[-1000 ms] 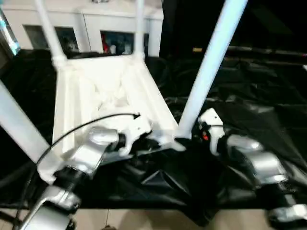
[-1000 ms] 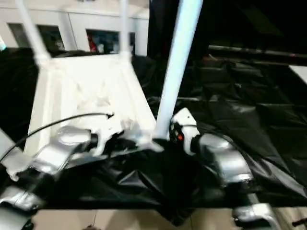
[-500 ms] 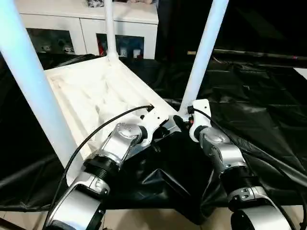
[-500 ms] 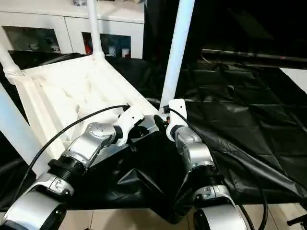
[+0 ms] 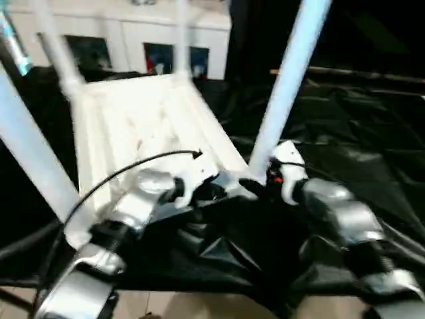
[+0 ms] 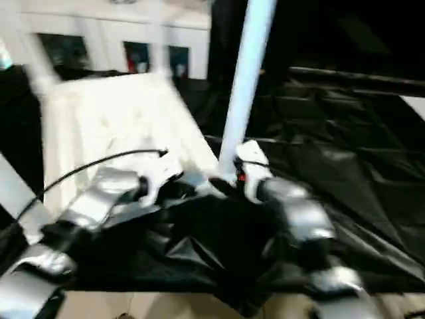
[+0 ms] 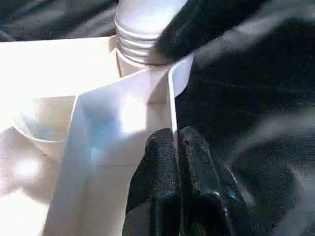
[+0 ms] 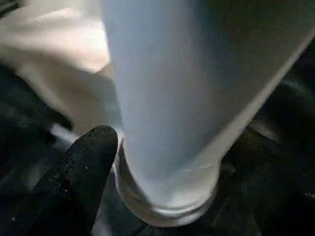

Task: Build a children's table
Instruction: Rotate leg to tighten

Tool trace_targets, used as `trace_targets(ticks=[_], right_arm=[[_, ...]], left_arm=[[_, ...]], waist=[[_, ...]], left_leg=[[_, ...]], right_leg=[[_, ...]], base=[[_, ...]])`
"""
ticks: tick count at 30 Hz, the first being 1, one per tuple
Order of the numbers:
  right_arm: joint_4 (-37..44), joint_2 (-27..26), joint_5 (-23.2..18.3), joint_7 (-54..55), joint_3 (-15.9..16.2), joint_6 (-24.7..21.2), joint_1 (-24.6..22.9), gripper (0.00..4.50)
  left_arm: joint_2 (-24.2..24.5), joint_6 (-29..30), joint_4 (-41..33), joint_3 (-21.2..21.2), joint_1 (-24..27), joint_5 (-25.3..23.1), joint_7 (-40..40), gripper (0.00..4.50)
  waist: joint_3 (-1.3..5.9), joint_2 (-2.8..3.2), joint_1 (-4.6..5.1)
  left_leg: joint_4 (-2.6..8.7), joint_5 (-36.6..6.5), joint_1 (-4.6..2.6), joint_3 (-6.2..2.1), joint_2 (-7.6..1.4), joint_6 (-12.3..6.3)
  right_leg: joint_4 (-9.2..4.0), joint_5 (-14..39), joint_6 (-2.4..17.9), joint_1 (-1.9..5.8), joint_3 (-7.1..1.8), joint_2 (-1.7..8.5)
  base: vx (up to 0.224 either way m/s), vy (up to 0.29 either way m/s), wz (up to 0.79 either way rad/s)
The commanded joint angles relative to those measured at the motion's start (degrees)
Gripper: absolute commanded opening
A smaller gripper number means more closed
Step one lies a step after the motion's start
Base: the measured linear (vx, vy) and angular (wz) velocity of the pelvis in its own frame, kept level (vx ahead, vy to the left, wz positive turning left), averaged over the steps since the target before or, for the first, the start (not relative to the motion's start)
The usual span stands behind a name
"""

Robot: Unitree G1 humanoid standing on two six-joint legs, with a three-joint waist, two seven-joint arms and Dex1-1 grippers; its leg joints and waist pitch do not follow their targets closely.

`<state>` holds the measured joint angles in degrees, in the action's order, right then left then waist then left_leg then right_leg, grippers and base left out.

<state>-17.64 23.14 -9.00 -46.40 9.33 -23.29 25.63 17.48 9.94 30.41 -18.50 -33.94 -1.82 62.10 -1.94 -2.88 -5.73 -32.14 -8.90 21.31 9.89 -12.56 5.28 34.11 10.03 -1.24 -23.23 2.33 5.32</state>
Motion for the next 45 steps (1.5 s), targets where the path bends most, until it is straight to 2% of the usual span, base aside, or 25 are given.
trace_targets(ticks=[1, 2, 3, 4, 10, 16, 20, 25, 26, 31, 34, 35, 38, 39, 41, 42, 43, 45], right_arm=[[2.2, 1.8, -0.4, -3.0, -0.1, -1.0, -0.7, 3.88], [2.5, 2.4, -0.5, -3.7, -0.1, -1.0, -0.9, 3.88], [3.5, 3.2, -0.6, -4.9, 0.0, -1.4, -1.4, 3.88], [4.3, 3.8, -0.8, -5.6, 0.0, -1.8, -1.9, 3.88], [5.6, 4.4, -0.9, -6.9, 1.5, -2.5, -3.0, 3.88], [4.4, 3.2, -0.7, -6.4, 1.7, -2.6, -2.3, 3.51], [4.5, 3.1, -0.8, -6.6, 2.0, -2.8, -2.3, 3.10], [4.6, 3.0, -0.8, -6.6, 2.2, -2.7, -2.7, 2.76], [4.6, 2.9, -0.9, -6.5, 2.3, -2.8, -2.8, 2.73], [4.7, 2.3, -1.2, -5.9, 2.4, -2.9, -3.5, 2.65], [0.3, -1.9, -0.7, 2.8, -1.2, -1.4, -2.6, 2.64], [-3.4, -4.5, -0.1, 9.4, -3.6, -1.0, -1.3, 2.64], [-8.5, -8.1, 0.5, 18.0, -6.2, -1.1, 0.5, 2.63], [-9.0, -8.4, 0.5, 19.0, -6.5, -1.2, 0.6, 2.63], [-14.4, -13.6, 1.0, 29.5, -8.7, -0.9, 3.1, 2.63], [-15.5, -15.3, 1.4, 32.2, -8.8, -0.8, 3.9, 2.63], [-16.1, -16.2, 1.7, 33.5, -8.7, -0.7, 4.3, 2.63], [-17.7, -18.7, 2.5, 36.2, -8.4, -0.2, 5.7, 2.63]], left_arm=[[0.2, 0.0, -1.2, -2.5, 1.2, 0.7, 4.8, 0.00], [0.4, -0.1, -1.5, -2.6, 1.4, 0.8, 5.4, 0.00], [1.1, 0.6, -2.9, -2.9, 1.9, 1.7, 7.4, 0.00], [1.9, 1.8, -4.7, -3.2, 2.5, 2.6, 9.6, 0.00], [2.6, 2.4, -7.5, -3.5, 3.5, 3.5, 10.7, 0.00], [2.8, 3.2, -8.5, -3.6, 3.8, 3.3, 10.8, 0.00], [2.9, 3.3, -8.6, -3.5, 3.8, 3.0, 10.6, 0.00], [3.0, 3.4, -8.7, -3.5, 3.9, 3.0, 10.4, 0.00], [3.0, 3.4, -8.7, -3.5, 3.9, 3.0, 10.4, 0.00], [3.0, 3.4, -8.5, -3.3, 3.9, 2.9, 10.0, 0.00], [1.0, 3.4, -6.2, -2.0, 3.1, 2.0, 5.0, 0.00], [-1.0, 2.6, -3.4, -1.1, 2.0, 0.6, -0.1, 0.00], [-4.2, 2.9, 0.5, 0.1, 0.1, -0.9, -7.3, 0.00], [-4.6, 3.0, 0.8, 0.2, -0.1, -1.0, -8.0, 0.00], [-9.3, 5.6, 5.2, 0.5, -2.9, -3.0, -16.8, 0.00], [-11.0, 6.4, 6.2, 0.5, -3.6, -3.3, -19.0, 0.00], [-11.9, 6.8, 6.6, 0.5, -4.0, -3.4, -20.1, 0.00], [-14.2, 7.5, 7.6, 0.1, -4.8, -3.8, -21.2, 0.00]], waist=[[3.18, 0.38, 0.07], [3.13, 1.22, 0.07], [3.20, 0.73, 0.22], [3.10, 0.51, 0.11], [2.89, 0.45, 0.18], [2.99, 0.44, 0.42], [2.94, 0.47, 0.63], [3.01, 0.49, 0.63], [3.03, 0.65, 0.62], [3.08, 0.56, 0.61], [2.96, 0.56, 0.84], [2.82, 0.38, 1.10], [2.76, 0.44, 1.57], [2.73, 0.49, 1.56], [2.65, 0.33, 1.82], [2.69, 0.39, 2.06], [2.77, 0.35, 2.13], [2.78, 0.36, 2.12]], left_leg=[[3.38, -13.6, -0.87, 0.74, -0.42, -1.53], [3.36, -13.8, -0.91, 0.66, -0.35, -1.27], [3.32, -14.6, -0.95, 0.74, -0.29, -0.90], [3.40, -14.8, -0.87, 0.72, -0.33, -0.68], [3.58, -16.4, -0.92, 0.66, -0.38, 0.25], [3.47, -15.1, -0.81, 0.68, -0.28, 0.20], [3.49, -15.9, -0.84, 0.65, -0.25, 0.23], [3.42, -15.5, -0.83, 0.66, -0.24, 0.27], [3.41, -15.4, -0.86, 0.65, -0.24, 0.27], [3.32, -14.9, -0.84, 0.69, -0.19, 0.16], [3.44, -16.1, -0.78, 0.65, -0.13, 0.85], [3.51, -17.5, -0.80, 0.69, -0.06, 1.33], [3.57, -21.0, -1.05, 0.34, 0.10, 2.81], [3.60, -21.8, -1.17, 0.26, 0.08, 2.91], [3.60, -22.4, -1.14, 0.30, 0.11, 2.76], [3.53, -22.7, -1.26, 0.25, 0.25, 3.04], [3.56, -22.4, -1.14, 0.13, 0.29, 3.12], [3.59, -22.4, -1.08, 0.06, 0.26, 2.67]], right_leg=[[-3.05, 3.9, 12.5, 2.75, -1.31, 1.36], [-2.96, 3.9, 12.7, 2.53, -1.34, 1.42], [-3.11, 4.7, 12.8, 2.61, -1.26, 1.36], [-3.10, 5.8, 12.8, 2.77, -1.28, 1.49], [-3.59, 11.4, 11.4, 2.48, -1.35, 1.65], [-3.37, 9.4, 11.5, 2.52, -1.33, 1.54], [-3.52, 10.9, 11.3, 2.50, -1.31, 1.54], [-3.43, 10.1, 11.4, 2.53, -1.33, 1.52], [-3.38, 9.9, 11.5, 2.53, -1.33, 1.53], [-3.31, 8.9, 11.8, 2.61, -1.32, 1.49], [-3.46, 10.9, 11.6, 2.46, -1.28, 1.54], [-3.79, 13.9, 10.9, 2.25, -1.28, 1.58], [-4.32, 20.9, 9.0, 1.95, -1.13, 1.68], [-4.61, 22.6, 8.2, 1.76, -1.12, 1.76], [-4.86, 23.6, 7.5, 1.49, -1.17, 1.68], [-4.91, 24.5, 7.4, 1.32, -1.14, 1.69], [-4.88, 24.5, 7.2, 1.52, -1.07, 1.68], [-5.05, 23.7, 6.8, 1.46, -1.09, 1.69]], base=[[0.000, 0.000, 0.00], [0.000, 0.000, 0.00], [0.000, 0.000, 0.00], [0.000, 0.000, 0.00], [0.000, 0.000, 0.00], [0.000, 0.000, 0.00], [0.000, 0.000, 0.00], [0.000, 0.000, 0.00], [0.000, 0.000, 0.00], [0.000, 0.000, 0.00], [0.000, 0.000, 0.00], [0.000, 0.000, 0.00], [0.000, 0.000, 0.00], [0.000, 0.000, 0.00], [0.000, 0.000, 0.00], [0.000, 0.000, 0.00], [0.000, 0.000, 0.00], [0.000, 0.000, 0.00]])
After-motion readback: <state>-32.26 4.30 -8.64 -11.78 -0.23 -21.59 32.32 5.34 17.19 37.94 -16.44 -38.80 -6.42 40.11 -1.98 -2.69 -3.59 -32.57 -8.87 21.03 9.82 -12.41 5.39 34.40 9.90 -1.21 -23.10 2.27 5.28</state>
